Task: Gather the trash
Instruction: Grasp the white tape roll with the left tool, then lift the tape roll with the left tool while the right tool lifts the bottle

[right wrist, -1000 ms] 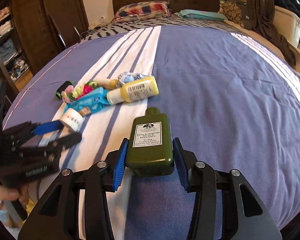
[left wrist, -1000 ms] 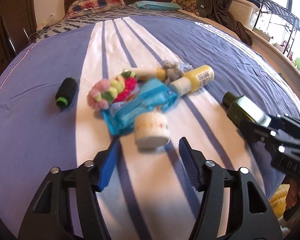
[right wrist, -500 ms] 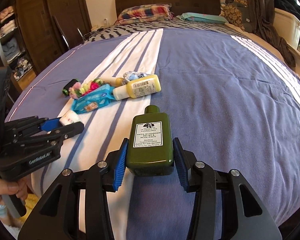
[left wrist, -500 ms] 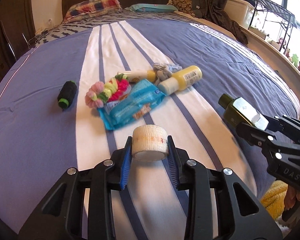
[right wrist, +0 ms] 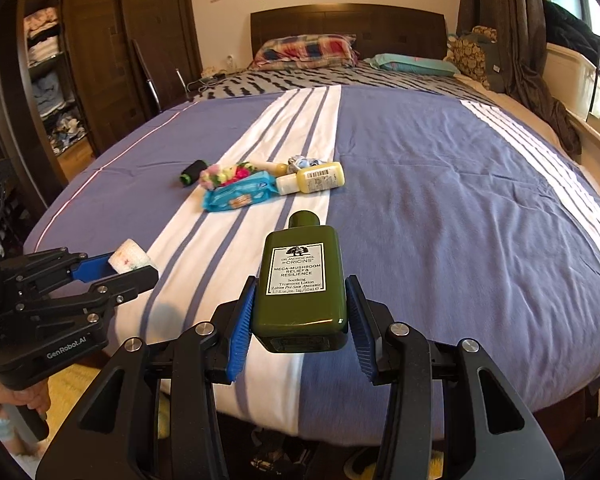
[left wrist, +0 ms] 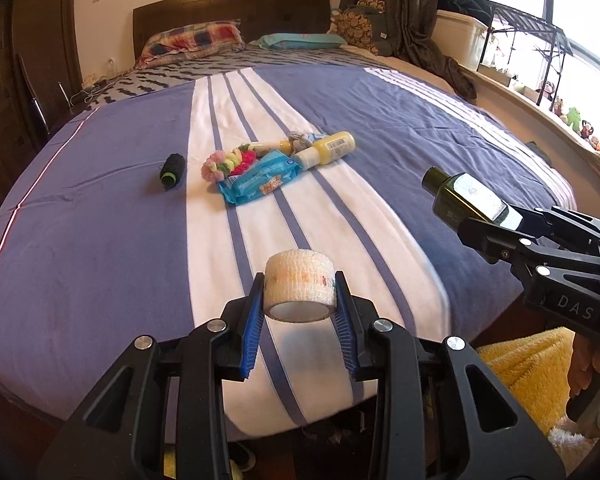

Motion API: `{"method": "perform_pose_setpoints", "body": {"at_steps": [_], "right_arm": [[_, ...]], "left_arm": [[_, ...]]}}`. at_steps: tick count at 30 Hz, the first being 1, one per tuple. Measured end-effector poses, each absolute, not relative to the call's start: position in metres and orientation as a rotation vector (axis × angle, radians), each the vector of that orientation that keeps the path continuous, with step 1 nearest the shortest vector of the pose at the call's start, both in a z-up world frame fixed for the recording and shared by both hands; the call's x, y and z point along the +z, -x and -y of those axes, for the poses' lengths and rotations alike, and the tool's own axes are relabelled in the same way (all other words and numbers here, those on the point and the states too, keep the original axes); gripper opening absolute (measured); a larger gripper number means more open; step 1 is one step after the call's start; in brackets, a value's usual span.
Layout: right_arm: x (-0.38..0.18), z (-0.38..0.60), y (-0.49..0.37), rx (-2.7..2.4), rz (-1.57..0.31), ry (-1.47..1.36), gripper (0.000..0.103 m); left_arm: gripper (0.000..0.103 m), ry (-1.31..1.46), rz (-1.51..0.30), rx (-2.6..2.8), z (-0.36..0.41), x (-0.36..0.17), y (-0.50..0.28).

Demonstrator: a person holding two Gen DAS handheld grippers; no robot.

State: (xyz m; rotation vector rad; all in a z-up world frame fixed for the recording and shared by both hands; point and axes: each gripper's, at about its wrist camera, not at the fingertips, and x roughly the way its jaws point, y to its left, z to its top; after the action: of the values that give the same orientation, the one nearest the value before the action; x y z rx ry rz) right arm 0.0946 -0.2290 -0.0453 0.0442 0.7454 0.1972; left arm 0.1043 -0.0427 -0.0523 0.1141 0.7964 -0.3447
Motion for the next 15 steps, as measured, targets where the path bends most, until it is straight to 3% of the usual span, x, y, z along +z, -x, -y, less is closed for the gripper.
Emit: {"method": "perform_pose_setpoints", "body": {"at_steps": [15], "right_arm": [[-0.058, 0.225, -0.009, 0.244, -0.747, -0.064, 0.044]], "left_arm": [[0.031, -0.077, -0.795, -0.365, 0.030, -0.066, -0.021]]}}
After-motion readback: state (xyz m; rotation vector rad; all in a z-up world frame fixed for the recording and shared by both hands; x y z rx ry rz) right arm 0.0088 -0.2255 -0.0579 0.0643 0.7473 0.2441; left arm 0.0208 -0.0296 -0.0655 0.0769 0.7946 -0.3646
